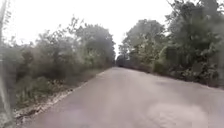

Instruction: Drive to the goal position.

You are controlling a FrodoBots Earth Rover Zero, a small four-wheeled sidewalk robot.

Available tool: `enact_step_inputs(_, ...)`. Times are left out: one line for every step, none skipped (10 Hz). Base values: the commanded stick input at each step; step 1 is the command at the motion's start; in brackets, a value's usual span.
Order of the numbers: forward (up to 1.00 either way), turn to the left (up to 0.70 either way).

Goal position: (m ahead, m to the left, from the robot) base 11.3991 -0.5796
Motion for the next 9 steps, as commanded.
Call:
enact_step_inputs(0.70,0.00)
enact_step_inputs(0.70,0.00)
enact_step_inputs(0.70,0.00)
enact_step_inputs(0.70,0.00)
enact_step_inputs(0.70,0.00)
enact_step_inputs(0.70,0.00)
enact_step_inputs(0.70,0.00)
enact_step_inputs(0.70,0.00)
enact_step_inputs(0.70,-0.07)
